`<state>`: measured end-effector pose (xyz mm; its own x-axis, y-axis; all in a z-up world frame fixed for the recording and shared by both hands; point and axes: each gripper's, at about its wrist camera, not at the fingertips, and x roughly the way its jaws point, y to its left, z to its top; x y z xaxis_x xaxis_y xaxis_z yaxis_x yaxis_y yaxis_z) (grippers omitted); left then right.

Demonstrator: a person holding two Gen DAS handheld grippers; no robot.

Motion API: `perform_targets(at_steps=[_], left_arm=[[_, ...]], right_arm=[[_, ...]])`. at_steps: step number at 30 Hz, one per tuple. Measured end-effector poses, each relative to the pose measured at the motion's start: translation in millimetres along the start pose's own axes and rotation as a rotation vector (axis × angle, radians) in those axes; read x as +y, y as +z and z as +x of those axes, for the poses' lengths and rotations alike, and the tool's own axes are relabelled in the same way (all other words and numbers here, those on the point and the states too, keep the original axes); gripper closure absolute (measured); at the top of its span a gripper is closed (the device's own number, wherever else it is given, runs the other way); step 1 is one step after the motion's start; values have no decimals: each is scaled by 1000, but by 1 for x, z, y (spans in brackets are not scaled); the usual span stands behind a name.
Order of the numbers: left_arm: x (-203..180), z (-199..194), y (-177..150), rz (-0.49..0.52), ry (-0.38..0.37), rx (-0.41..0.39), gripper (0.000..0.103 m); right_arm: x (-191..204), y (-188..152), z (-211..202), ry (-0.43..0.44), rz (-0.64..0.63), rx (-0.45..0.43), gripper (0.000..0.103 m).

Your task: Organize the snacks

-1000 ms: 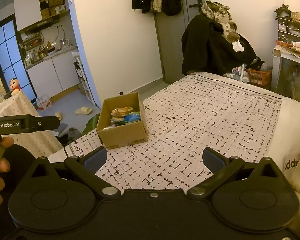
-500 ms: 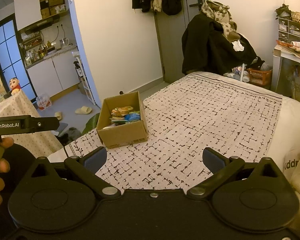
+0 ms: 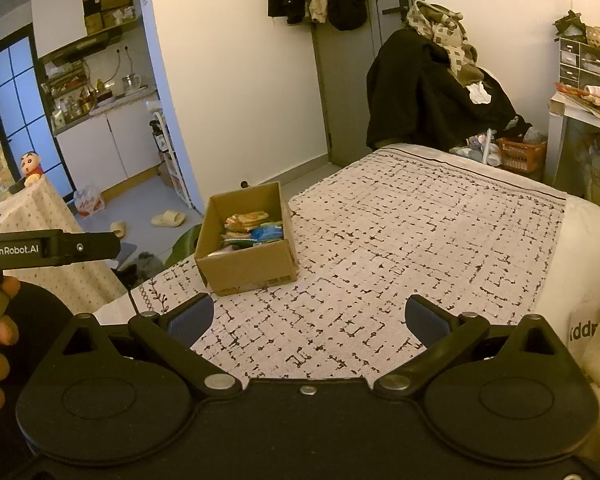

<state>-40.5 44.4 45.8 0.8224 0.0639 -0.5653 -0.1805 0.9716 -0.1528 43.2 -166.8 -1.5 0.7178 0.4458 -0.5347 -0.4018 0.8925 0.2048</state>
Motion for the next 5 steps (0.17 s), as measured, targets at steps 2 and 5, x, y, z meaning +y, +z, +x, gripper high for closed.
perform_targets(at_steps=[2, 5], left_arm=[[-1, -1, 0, 2, -2, -1, 0], [-1, 0, 0, 11, -4, 7, 0]], right_arm=[[-1, 0, 0, 1, 1, -1, 0], [-1, 0, 0, 1, 0, -2, 0]])
